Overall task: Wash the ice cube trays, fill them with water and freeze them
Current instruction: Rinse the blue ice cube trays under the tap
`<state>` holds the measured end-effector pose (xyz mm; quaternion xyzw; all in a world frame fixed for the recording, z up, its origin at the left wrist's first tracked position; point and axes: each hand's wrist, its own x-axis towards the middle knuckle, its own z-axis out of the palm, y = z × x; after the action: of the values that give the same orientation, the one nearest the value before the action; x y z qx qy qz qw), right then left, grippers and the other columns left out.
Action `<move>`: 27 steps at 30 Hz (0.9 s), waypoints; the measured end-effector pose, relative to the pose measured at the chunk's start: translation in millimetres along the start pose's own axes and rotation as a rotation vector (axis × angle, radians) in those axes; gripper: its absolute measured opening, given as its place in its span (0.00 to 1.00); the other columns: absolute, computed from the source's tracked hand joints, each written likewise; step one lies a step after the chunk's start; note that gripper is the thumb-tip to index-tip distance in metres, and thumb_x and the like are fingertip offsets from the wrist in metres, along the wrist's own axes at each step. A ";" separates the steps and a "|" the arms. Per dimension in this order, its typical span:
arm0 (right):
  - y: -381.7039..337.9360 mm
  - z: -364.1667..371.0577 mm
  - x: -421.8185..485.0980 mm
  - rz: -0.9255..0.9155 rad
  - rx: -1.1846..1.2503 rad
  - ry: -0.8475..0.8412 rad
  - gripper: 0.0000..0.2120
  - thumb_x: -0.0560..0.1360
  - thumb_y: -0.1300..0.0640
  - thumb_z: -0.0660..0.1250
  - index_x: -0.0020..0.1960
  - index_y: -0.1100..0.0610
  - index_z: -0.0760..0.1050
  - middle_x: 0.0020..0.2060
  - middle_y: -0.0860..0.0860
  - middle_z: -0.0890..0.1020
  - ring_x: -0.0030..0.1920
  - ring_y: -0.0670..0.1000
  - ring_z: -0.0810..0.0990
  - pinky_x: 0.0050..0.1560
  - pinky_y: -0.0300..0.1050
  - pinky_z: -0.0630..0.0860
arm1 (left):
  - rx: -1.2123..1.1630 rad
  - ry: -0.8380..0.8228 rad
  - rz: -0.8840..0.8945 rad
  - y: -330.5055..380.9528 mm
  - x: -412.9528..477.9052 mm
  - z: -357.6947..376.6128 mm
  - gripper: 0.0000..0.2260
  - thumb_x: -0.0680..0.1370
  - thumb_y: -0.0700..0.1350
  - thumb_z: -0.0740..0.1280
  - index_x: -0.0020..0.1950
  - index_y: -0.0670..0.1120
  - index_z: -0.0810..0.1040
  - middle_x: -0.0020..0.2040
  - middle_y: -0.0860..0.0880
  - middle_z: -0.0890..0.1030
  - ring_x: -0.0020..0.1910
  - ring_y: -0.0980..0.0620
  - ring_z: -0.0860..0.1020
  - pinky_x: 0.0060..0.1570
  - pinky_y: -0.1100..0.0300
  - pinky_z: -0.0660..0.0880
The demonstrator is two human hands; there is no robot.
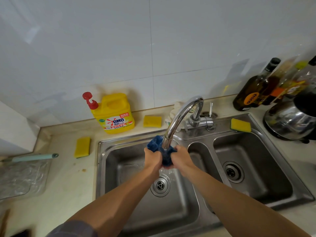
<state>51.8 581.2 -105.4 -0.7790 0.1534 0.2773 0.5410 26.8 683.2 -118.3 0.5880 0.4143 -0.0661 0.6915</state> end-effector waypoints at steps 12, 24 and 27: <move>-2.5 -3.5 -11.8 -0.021 0.042 -0.234 0.08 0.78 0.66 0.64 0.56 0.59 0.76 0.41 0.60 0.87 0.36 0.56 0.85 0.40 0.52 0.84 | 0.249 -0.009 0.180 14.8 2.6 -17.0 0.09 0.77 0.36 0.62 0.55 0.46 0.74 0.51 0.43 0.82 0.48 0.46 0.82 0.48 0.49 0.82; 5.2 -6.9 -7.9 -0.086 -0.101 -0.005 0.07 0.80 0.58 0.62 0.50 0.57 0.78 0.41 0.55 0.84 0.32 0.54 0.84 0.27 0.44 0.78 | 0.236 -0.247 0.212 7.0 -13.5 -9.1 0.09 0.82 0.40 0.62 0.58 0.50 0.78 0.47 0.50 0.86 0.43 0.57 0.85 0.38 0.65 0.80; 8.3 -8.9 -8.3 -0.101 -0.100 0.043 0.07 0.79 0.62 0.59 0.46 0.58 0.75 0.34 0.55 0.81 0.22 0.48 0.75 0.22 0.42 0.70 | 0.204 -0.280 0.165 4.6 -14.9 -5.7 0.11 0.82 0.41 0.61 0.60 0.51 0.79 0.50 0.46 0.86 0.47 0.49 0.86 0.50 0.49 0.84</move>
<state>43.0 569.4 -104.5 -0.8177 0.1112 0.2400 0.5112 17.0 683.7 -104.9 0.6721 0.2555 -0.1323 0.6823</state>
